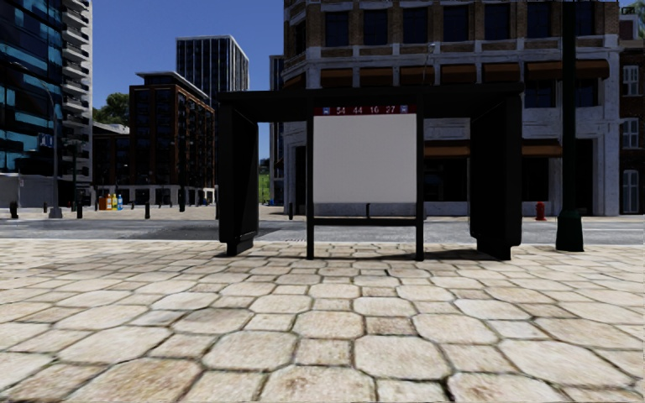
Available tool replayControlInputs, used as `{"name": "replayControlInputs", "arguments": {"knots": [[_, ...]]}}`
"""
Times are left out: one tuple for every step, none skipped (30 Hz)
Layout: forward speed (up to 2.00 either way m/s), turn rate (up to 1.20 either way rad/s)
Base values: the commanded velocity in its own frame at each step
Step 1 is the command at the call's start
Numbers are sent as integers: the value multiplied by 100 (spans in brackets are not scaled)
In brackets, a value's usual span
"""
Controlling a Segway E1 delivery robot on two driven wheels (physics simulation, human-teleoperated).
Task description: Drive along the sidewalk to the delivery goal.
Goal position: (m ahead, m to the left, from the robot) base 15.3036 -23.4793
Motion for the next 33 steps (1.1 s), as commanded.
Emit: {"name": "replayControlInputs", "arguments": {"knots": [[182,97],[182,97],[182,97],[182,97],[182,97],[182,98],[182,98],[182,98],[182,98],[182,98],[182,98],[182,98],[182,98],[184,98],[184,98],[200,98],[200,98],[200,99],[200,99],[200,99],[200,99],[200,99],[200,99],[200,99],[200,99],[200,99],[200,99],[200,99],[200,99],[200,99],[200,99],[200,99],[200,99]]}}
